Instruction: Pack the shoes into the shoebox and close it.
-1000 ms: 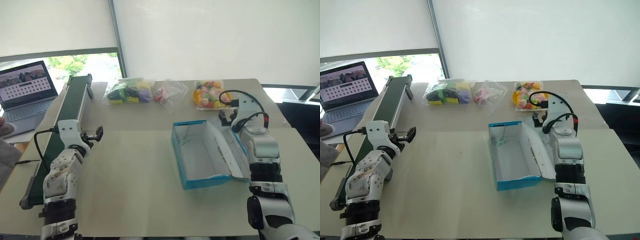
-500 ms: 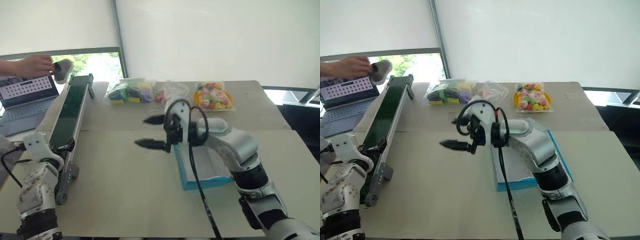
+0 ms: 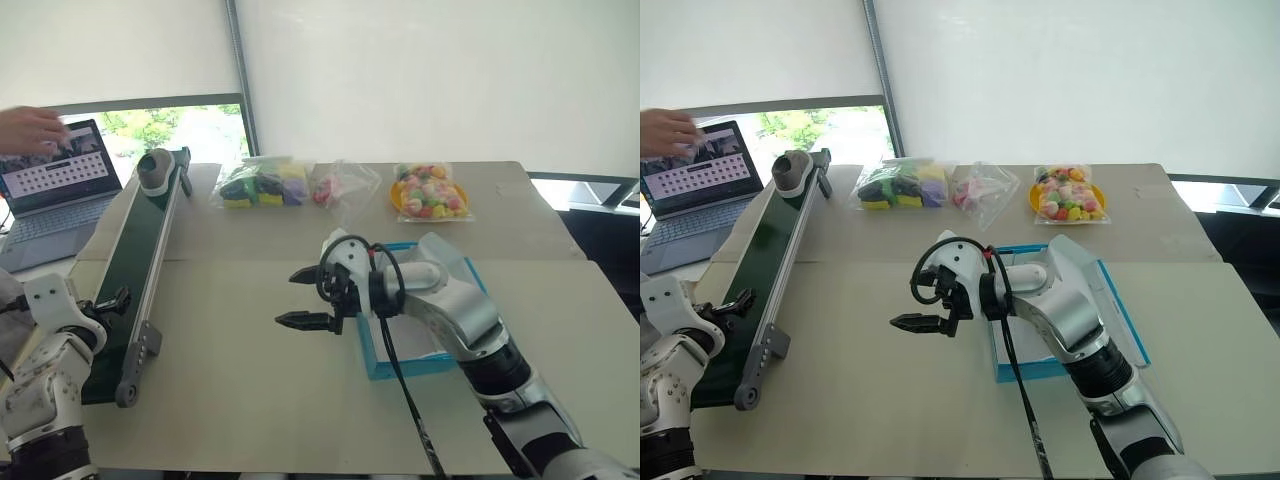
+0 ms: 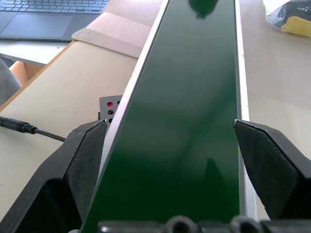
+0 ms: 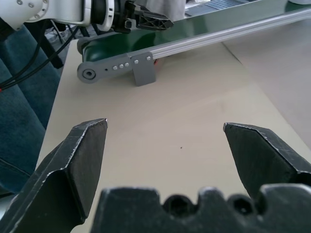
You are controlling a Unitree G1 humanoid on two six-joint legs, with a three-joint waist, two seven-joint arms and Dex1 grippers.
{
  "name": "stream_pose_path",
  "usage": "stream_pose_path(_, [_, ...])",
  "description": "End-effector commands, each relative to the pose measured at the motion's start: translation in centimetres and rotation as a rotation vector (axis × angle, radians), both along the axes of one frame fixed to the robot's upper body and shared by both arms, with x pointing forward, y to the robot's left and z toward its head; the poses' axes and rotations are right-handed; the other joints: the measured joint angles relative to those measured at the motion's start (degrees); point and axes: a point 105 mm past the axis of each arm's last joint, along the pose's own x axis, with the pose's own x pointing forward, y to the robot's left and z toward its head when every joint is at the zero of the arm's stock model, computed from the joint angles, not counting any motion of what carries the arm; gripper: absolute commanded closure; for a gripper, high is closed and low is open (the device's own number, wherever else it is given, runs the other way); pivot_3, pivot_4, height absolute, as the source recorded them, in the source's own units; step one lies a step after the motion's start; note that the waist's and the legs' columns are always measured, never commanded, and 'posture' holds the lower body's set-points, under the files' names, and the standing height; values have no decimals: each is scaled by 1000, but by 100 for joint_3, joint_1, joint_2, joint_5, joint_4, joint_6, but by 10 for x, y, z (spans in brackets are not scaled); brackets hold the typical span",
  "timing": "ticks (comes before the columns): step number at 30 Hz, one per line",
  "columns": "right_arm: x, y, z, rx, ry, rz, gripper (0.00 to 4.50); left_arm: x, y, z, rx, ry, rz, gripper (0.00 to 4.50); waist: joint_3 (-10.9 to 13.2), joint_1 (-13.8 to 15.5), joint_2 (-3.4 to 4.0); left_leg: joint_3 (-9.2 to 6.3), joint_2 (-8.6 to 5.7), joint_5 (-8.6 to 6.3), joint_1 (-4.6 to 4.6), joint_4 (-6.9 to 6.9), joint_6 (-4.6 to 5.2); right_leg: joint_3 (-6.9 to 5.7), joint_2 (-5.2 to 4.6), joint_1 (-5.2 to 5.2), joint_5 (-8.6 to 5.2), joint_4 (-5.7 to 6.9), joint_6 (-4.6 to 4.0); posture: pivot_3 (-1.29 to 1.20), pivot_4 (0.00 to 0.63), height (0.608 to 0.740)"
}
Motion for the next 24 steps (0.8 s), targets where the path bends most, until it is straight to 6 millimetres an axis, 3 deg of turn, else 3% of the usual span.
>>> stream_pose_path(1, [0, -5, 20, 57, -39, -25, 0, 3, 1, 19, 35, -27, -11, 21, 0, -5, 0, 0, 0, 0, 0, 0, 0, 0, 0, 0, 0, 0, 0, 0, 150, 661])
stream_pose_path(24, [6, -12, 30, 122, -26, -136, 0, 9, 7, -2, 36, 102, -28, 21, 0, -17, 0, -2, -2, 0, 0, -6, 0, -1, 1, -4, 0, 0, 0, 0, 150, 661])
